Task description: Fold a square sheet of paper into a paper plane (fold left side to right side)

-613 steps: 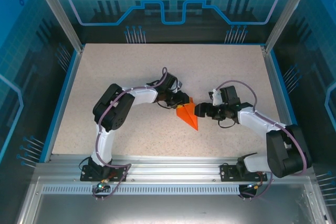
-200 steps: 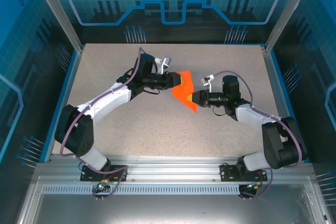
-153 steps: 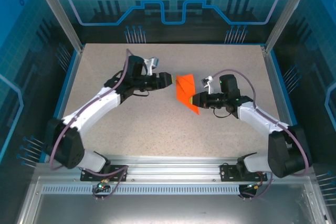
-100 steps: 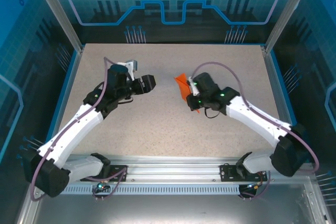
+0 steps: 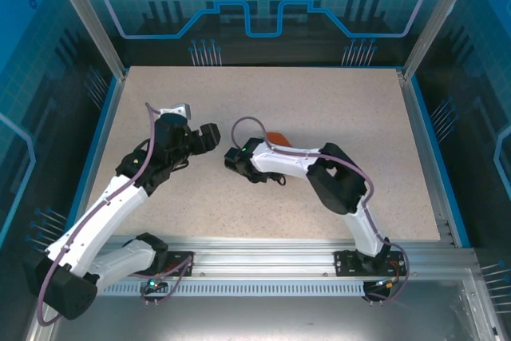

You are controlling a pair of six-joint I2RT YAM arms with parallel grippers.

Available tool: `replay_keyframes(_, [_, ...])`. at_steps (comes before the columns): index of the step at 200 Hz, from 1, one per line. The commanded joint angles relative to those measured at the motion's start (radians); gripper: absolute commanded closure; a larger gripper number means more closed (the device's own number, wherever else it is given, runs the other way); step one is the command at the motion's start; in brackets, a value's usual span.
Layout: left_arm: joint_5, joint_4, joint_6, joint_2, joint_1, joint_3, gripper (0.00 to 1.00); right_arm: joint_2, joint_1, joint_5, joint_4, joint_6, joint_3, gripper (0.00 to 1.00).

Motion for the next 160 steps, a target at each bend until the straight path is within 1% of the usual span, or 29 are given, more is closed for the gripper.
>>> replay_keyframes(1, [-0.023,-0.012,-0.007,-0.009,0.003,-0.013,0.14,0.077,0.019,0.073,-0.087,0.018,0.062,0.85])
replay_keyframes(22, [-0.018,-0.012,-0.006,0.000,0.003,-0.012,0.13,0.132,0.030,0.026,-0.075,0.001,0.085,0.77])
replay_keyframes(48, [-0.003,-0.020,-0.002,0.019,0.003,-0.001,0.13,0.123,0.056,-0.083,-0.023,-0.041,0.076,0.54])
replay_keyframes(77, [0.030,-0.021,-0.009,0.038,0.002,0.006,0.12,-0.004,0.077,-0.270,0.068,-0.065,0.001,0.33])
replay_keyframes(106, [0.084,-0.013,-0.036,0.082,0.002,0.005,0.08,-0.206,0.076,-0.440,0.154,-0.055,-0.125,0.14])
replay_keyframes(123, [0.143,0.024,-0.065,0.121,0.003,-0.011,0.06,-0.330,0.059,-0.517,0.201,-0.049,-0.192,0.07])
replay_keyframes(140, [0.226,0.076,-0.094,0.174,0.002,-0.028,0.06,-0.445,0.014,-0.592,0.249,-0.043,-0.261,0.06])
replay_keyframes(152, [0.298,0.127,-0.120,0.223,0.000,-0.037,0.07,-0.536,-0.043,-0.650,0.304,-0.039,-0.324,0.05])
replay_keyframes(160, [0.354,0.171,-0.142,0.259,-0.004,-0.047,0.07,-0.588,-0.100,-0.710,0.351,-0.040,-0.374,0.05])
